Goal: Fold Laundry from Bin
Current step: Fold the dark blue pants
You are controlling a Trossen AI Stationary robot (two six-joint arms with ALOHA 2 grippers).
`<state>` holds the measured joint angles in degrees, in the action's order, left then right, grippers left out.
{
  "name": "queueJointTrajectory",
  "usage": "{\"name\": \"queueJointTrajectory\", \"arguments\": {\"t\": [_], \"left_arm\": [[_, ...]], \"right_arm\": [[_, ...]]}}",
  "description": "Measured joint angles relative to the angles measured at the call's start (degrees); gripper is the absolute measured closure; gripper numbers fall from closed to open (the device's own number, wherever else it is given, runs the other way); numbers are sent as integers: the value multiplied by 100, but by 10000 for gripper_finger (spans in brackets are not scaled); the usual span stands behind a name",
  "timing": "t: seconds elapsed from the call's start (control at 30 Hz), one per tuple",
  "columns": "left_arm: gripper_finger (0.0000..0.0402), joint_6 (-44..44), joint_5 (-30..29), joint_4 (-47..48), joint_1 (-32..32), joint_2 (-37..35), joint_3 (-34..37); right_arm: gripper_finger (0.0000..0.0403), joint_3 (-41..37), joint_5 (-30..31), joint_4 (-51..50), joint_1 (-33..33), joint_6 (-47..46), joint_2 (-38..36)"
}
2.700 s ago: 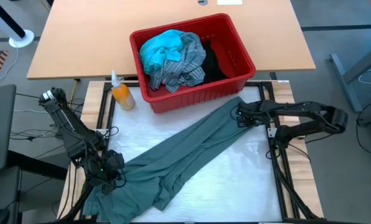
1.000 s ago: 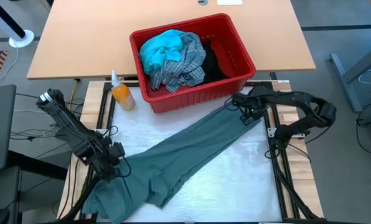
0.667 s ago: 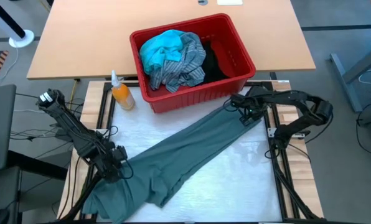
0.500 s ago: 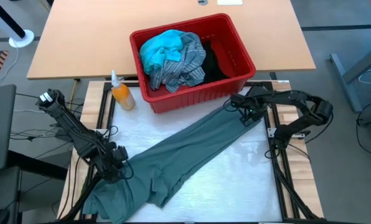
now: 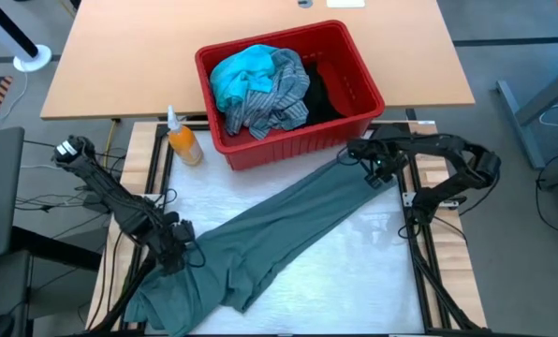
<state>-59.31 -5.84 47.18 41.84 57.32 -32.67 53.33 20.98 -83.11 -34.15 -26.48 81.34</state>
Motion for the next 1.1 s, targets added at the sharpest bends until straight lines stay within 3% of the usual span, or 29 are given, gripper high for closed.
{"name": "queueJointTrajectory", "arguments": {"t": [0.43, 0.7, 0.9, 1.1], "left_arm": [[401, 170, 170, -3, -137, 0, -2], [401, 279, 142, -16, -137, 0, -4], [401, 363, 85, -16, -137, 0, -4], [401, 365, 70, -20, -138, 0, -7]], "right_arm": [[218, 1087, -138, -638, 286, 72, -184], [219, 1116, -180, -453, 1063, -955, -594], [219, 1118, -661, 1322, 2263, -1547, -813], [219, 1120, -537, 3811, 3782, -1345, -520]]}}
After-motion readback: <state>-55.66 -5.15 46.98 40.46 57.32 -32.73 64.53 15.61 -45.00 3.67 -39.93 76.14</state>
